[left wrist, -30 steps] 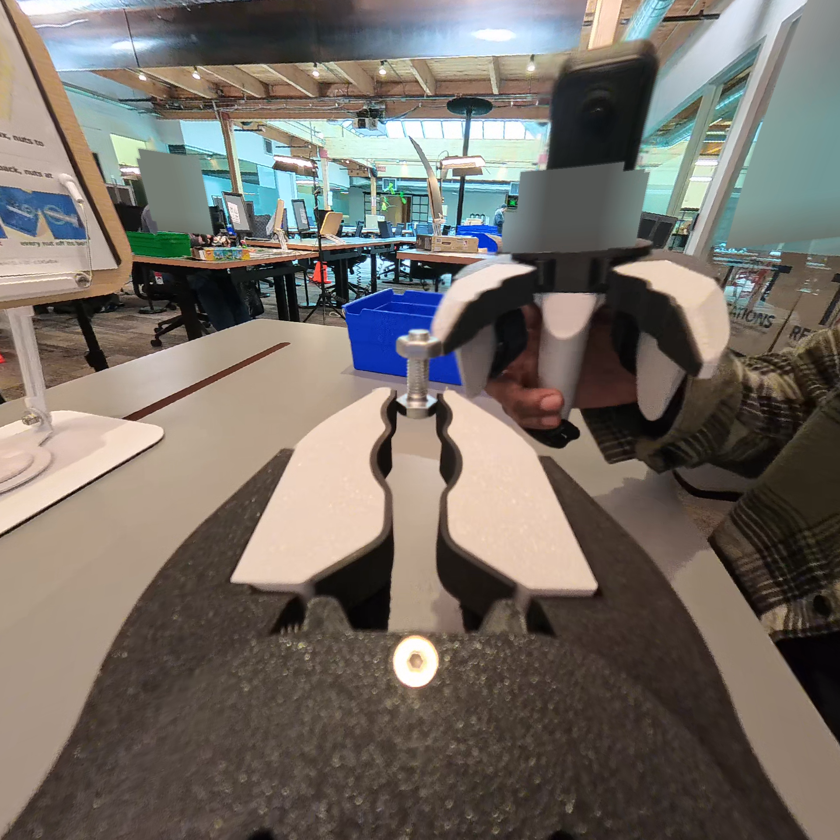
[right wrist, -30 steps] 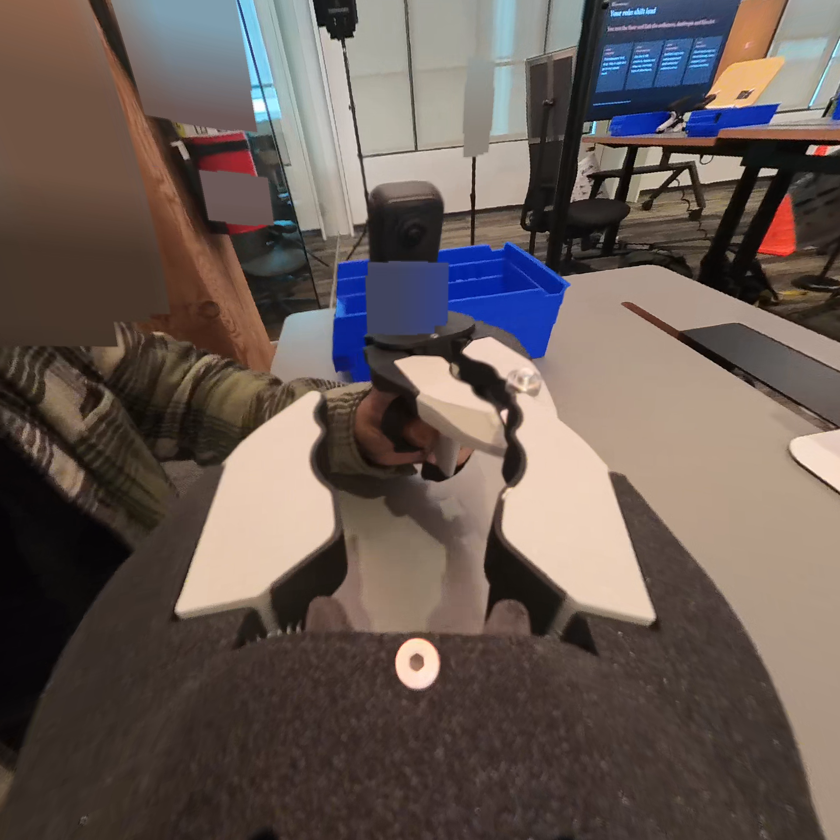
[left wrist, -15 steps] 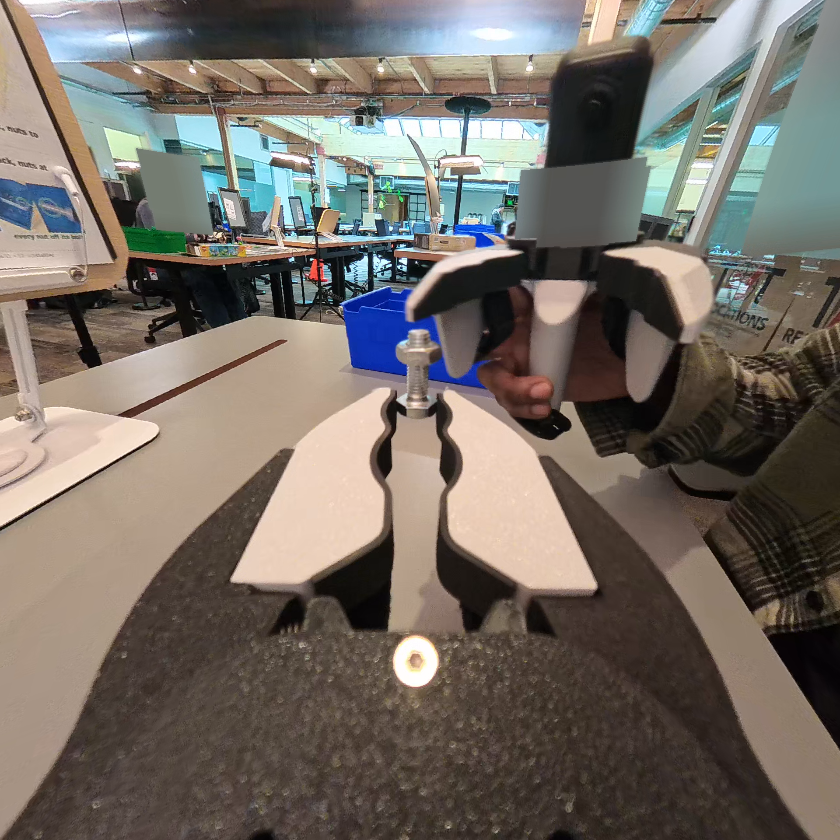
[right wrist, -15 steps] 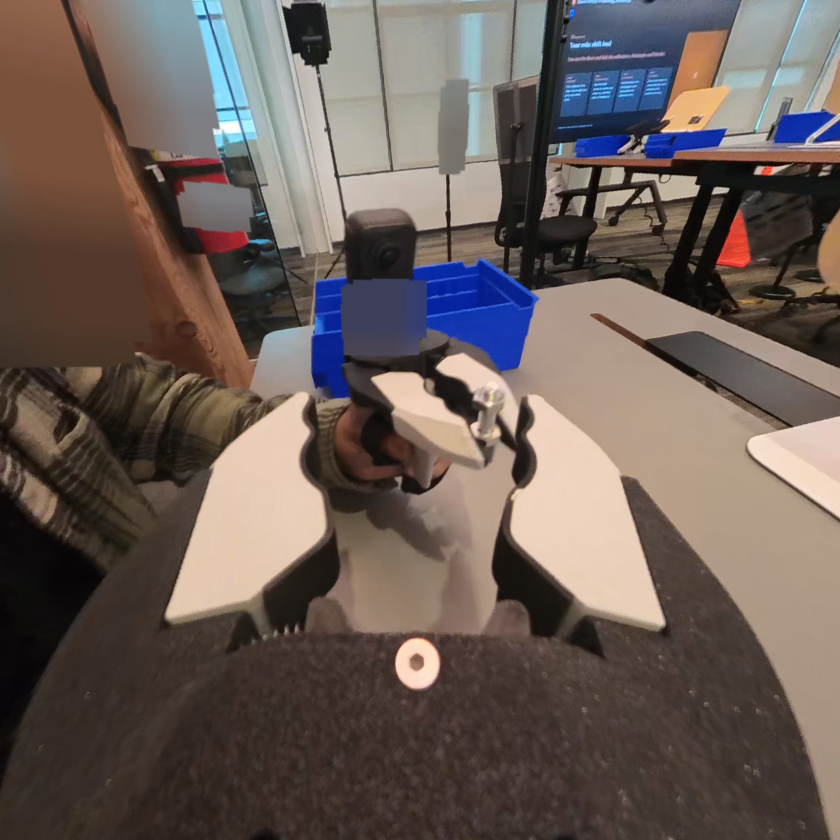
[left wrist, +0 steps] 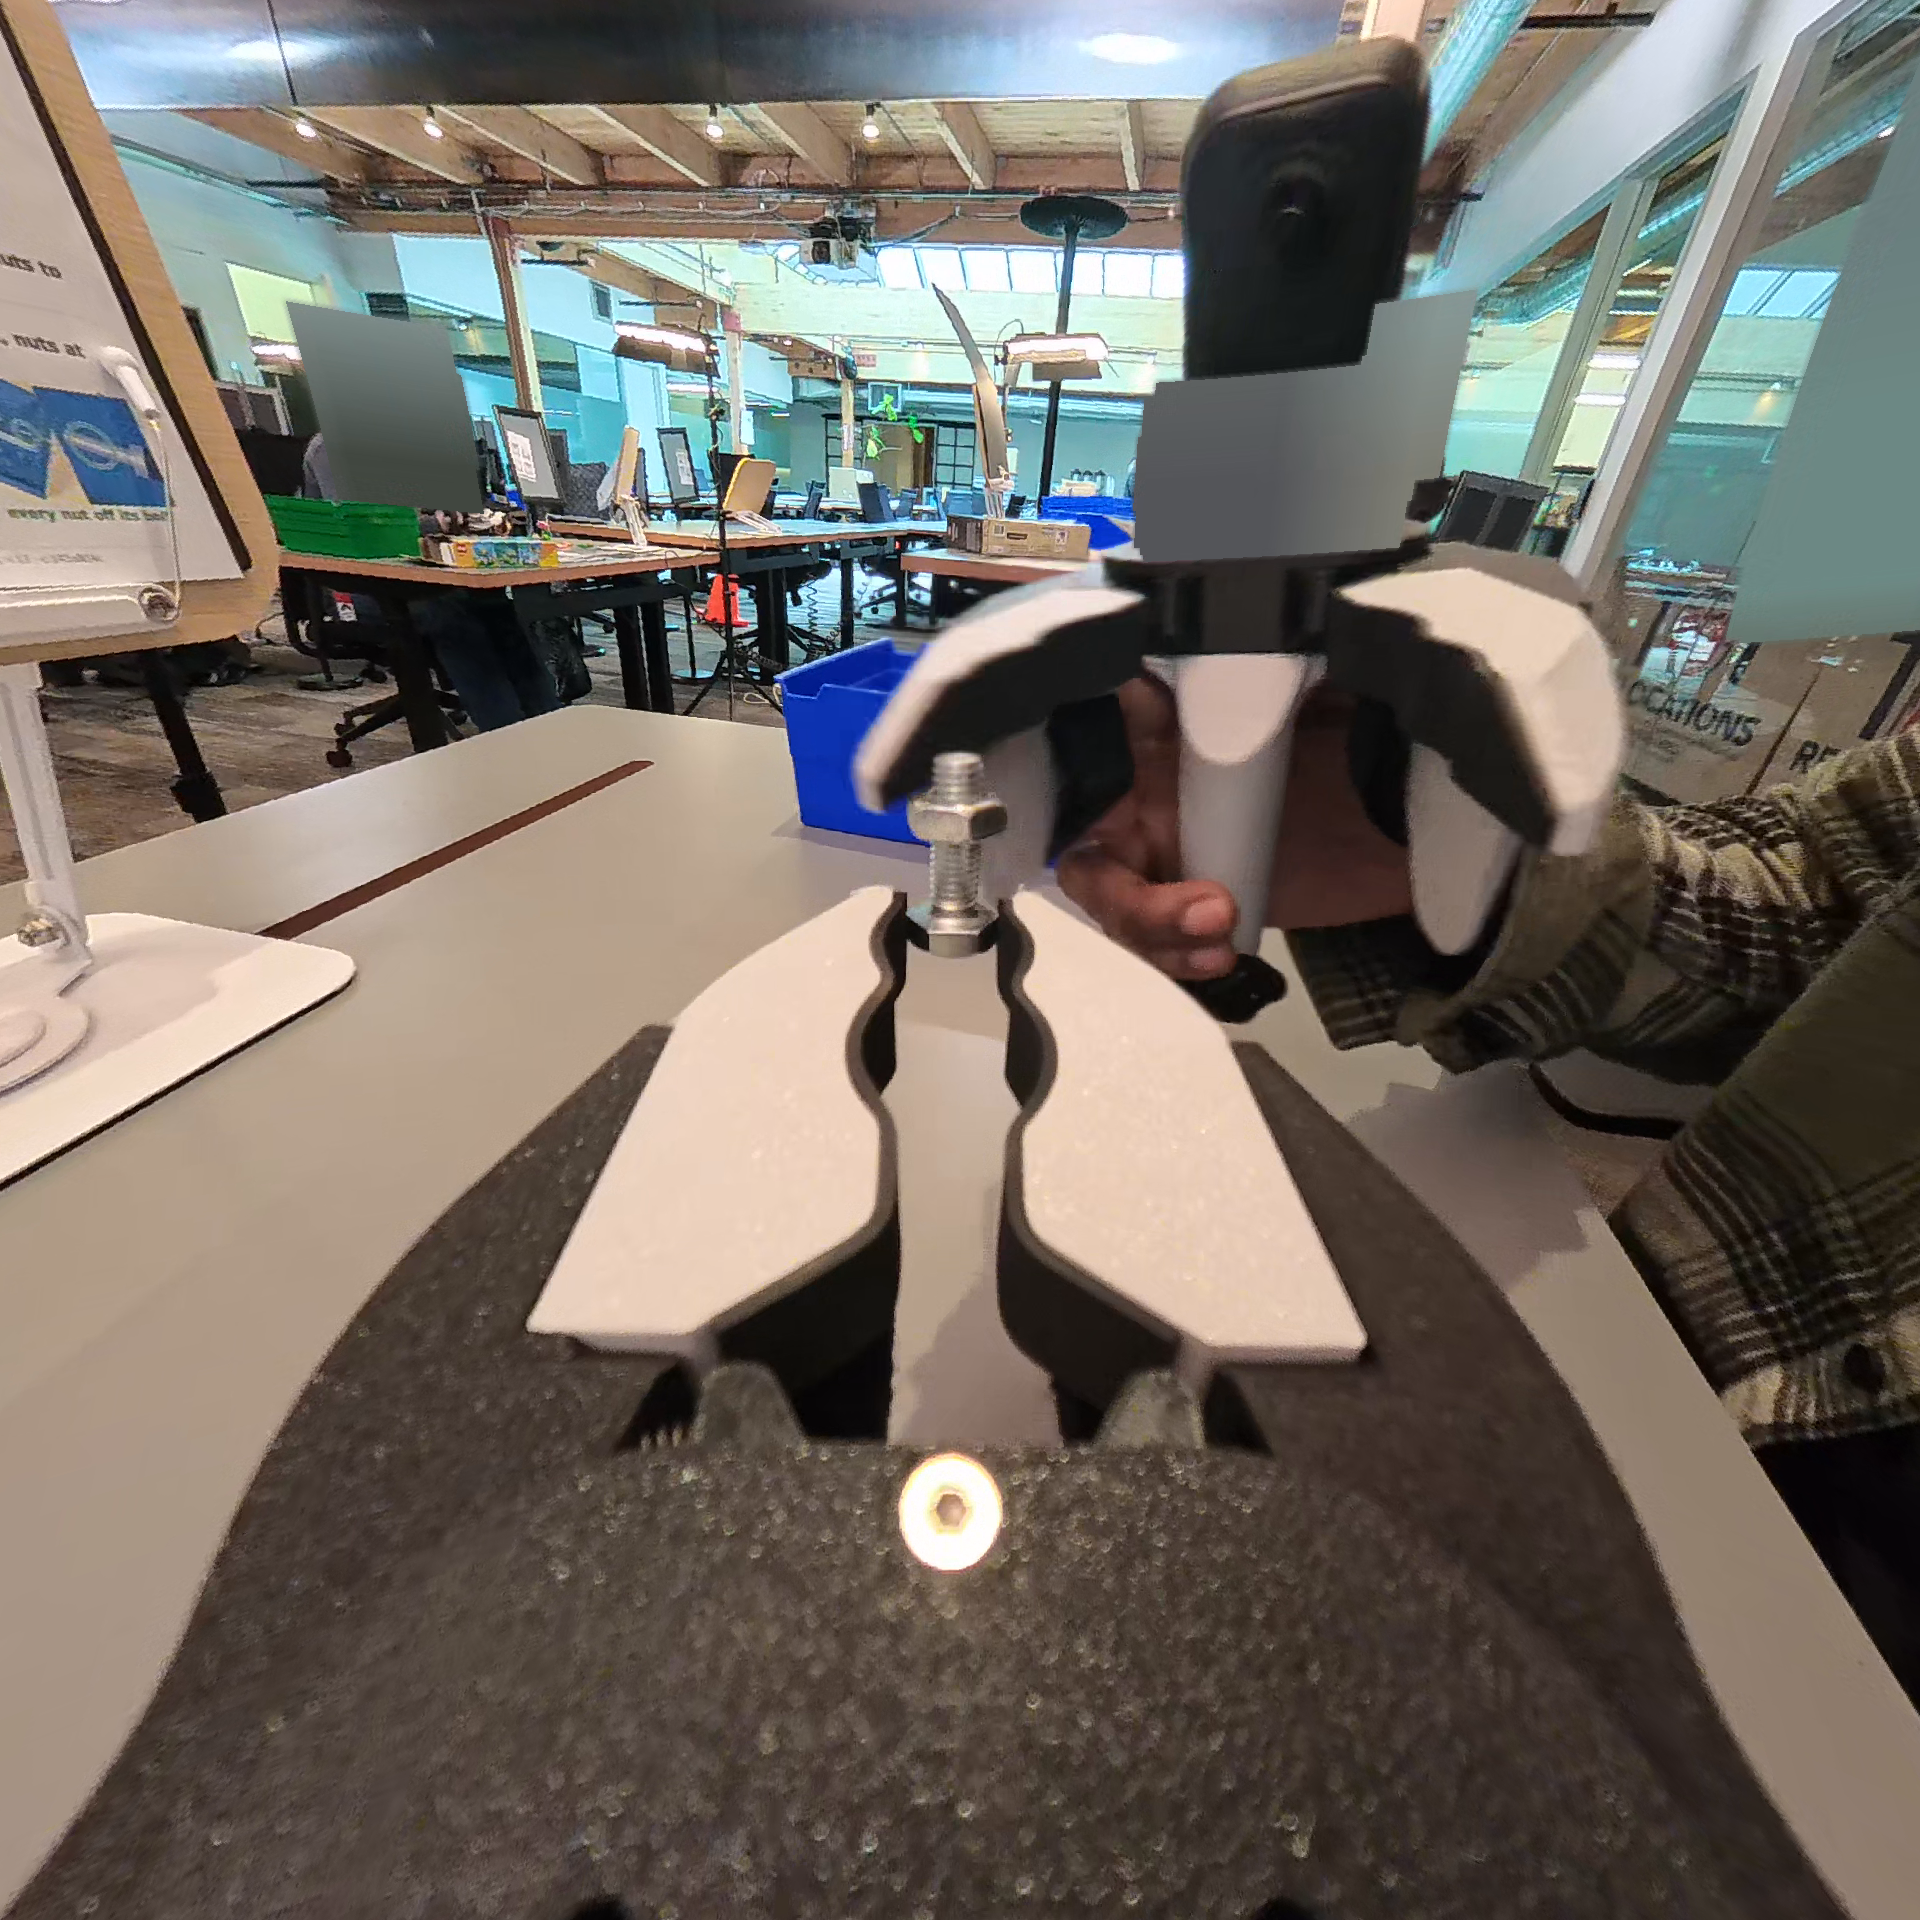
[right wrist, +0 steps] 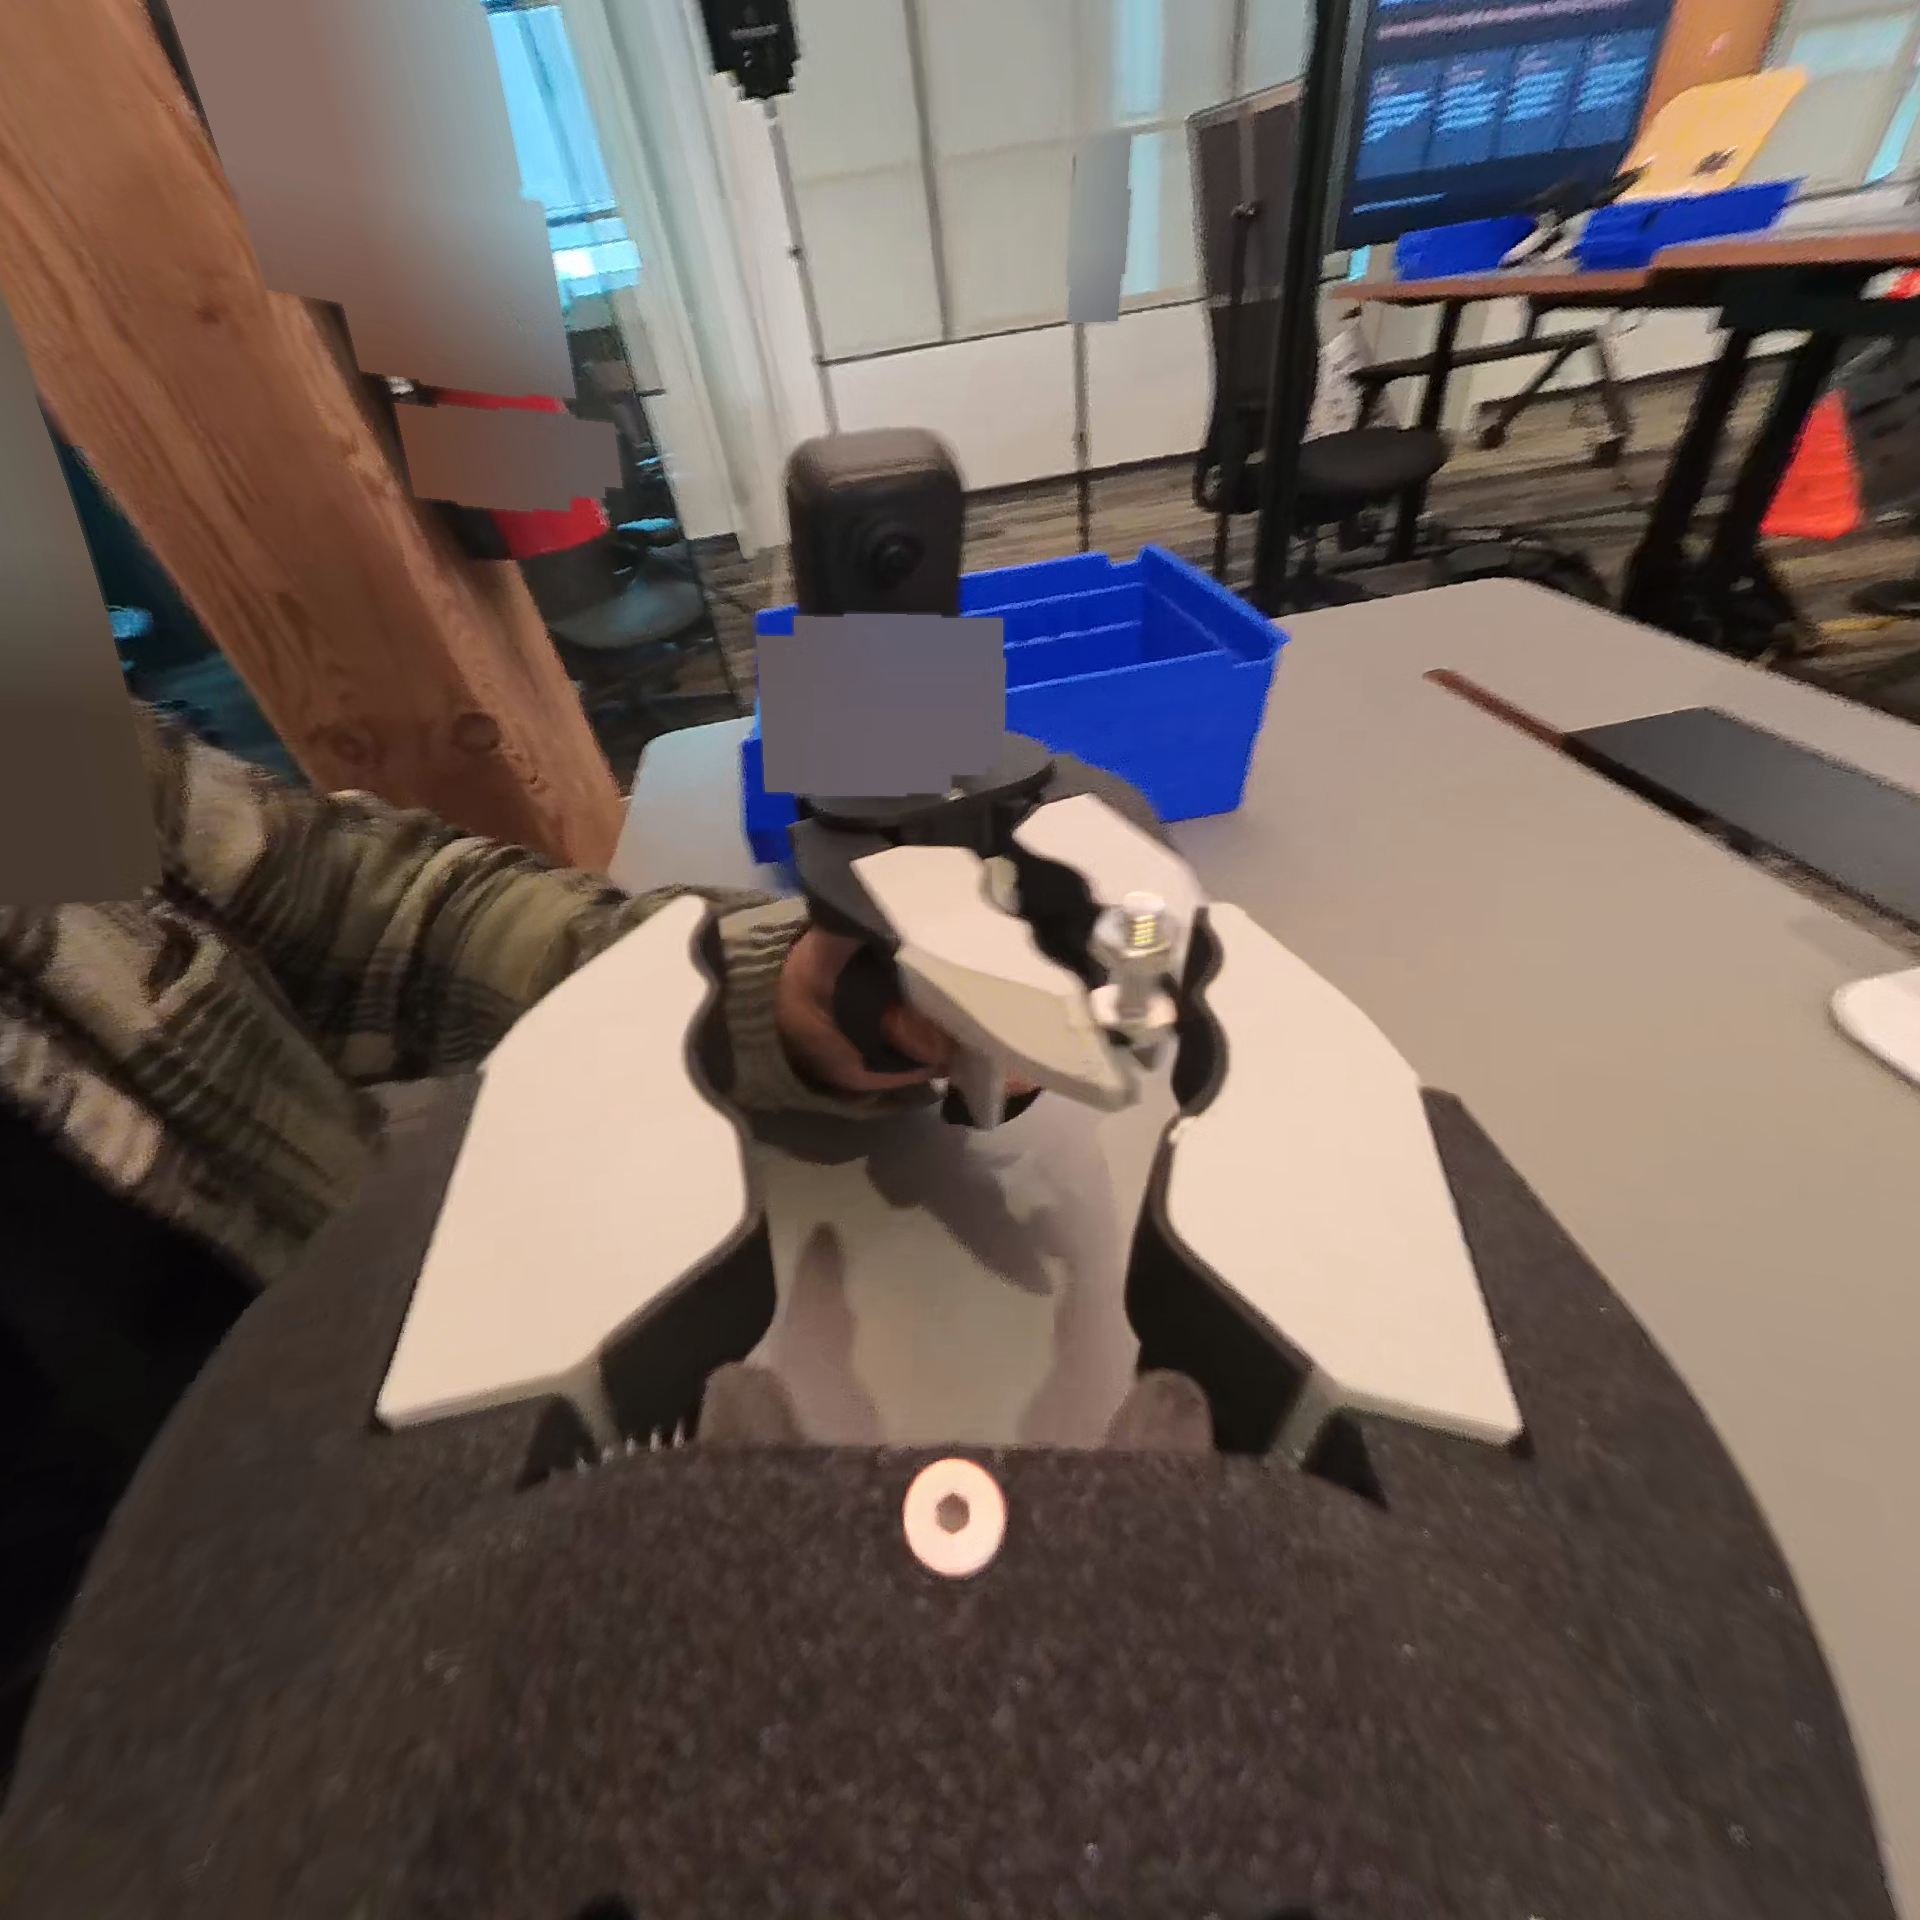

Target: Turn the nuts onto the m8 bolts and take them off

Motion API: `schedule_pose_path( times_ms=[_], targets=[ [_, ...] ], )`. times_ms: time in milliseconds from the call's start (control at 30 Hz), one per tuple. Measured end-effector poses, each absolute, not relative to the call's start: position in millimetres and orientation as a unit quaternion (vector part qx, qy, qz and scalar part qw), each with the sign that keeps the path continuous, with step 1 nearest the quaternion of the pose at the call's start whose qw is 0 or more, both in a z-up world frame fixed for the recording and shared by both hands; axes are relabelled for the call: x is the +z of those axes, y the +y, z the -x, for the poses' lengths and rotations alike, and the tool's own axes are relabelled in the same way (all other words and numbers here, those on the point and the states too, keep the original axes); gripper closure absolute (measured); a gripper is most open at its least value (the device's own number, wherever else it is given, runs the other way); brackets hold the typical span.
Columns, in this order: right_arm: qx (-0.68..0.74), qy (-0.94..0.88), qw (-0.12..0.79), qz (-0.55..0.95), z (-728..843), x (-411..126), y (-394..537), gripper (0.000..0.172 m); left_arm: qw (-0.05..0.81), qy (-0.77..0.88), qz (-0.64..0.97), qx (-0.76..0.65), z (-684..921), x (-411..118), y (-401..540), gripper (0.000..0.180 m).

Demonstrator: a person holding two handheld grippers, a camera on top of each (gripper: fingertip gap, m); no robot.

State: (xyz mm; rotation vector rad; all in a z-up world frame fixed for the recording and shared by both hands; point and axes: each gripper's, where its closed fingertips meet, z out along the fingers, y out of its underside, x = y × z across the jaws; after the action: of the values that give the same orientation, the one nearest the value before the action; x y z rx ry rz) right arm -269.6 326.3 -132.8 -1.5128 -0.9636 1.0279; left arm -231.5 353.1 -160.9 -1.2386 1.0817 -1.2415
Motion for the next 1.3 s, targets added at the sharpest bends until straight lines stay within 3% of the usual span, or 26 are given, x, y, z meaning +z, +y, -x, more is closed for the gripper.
schedule_pose_path(
  times_ms=[33, 133, 233, 433, 500, 567, 700, 1067, 1300],
  targets=[
    [0.427, -0.403, 0.509, 0.629, 271, -134, 322, 0.083, 0.515, 0.450, 0.517, -0.515, 232, -161, 354, 0.165],
    [0.402, -0.411, 0.527, 0.626, 261, -132, 313, 0.095, 0.516, 0.440, 0.522, -0.518, 235, -160, 359, 0.165],
    [0.394, -0.390, 0.549, 0.626, 256, -123, 327, 0.088, 0.510, 0.441, 0.521, -0.524, 234, -161, 357, 0.165],
    [0.419, -0.410, 0.503, 0.635, 271, -139, 321, 0.081, 0.513, 0.444, 0.524, -0.515, 234, -162, 357, 0.165],
    [0.401, -0.426, 0.515, 0.627, 264, -137, 313, 0.098, 0.512, 0.437, 0.527, -0.518, 236, -161, 360, 0.165],
    [0.396, -0.403, 0.537, 0.627, 256, -127, 319, 0.094, 0.509, 0.436, 0.526, -0.524, 236, -161, 360, 0.165],
    [0.395, -0.396, 0.543, 0.626, 252, -122, 340, 0.103, 0.505, 0.447, 0.521, -0.523, 231, -162, 354, 0.165],
    [0.393, -0.447, 0.512, 0.619, 256, -132, 344, 0.150, 0.497, 0.468, 0.502, -0.531, 228, -160, 343, 0.165],
    [0.384, -0.462, 0.501, 0.622, 258, -137, 342, 0.157, 0.494, 0.475, 0.489, -0.540, 227, -156, 337, 0.164]
  ],
)
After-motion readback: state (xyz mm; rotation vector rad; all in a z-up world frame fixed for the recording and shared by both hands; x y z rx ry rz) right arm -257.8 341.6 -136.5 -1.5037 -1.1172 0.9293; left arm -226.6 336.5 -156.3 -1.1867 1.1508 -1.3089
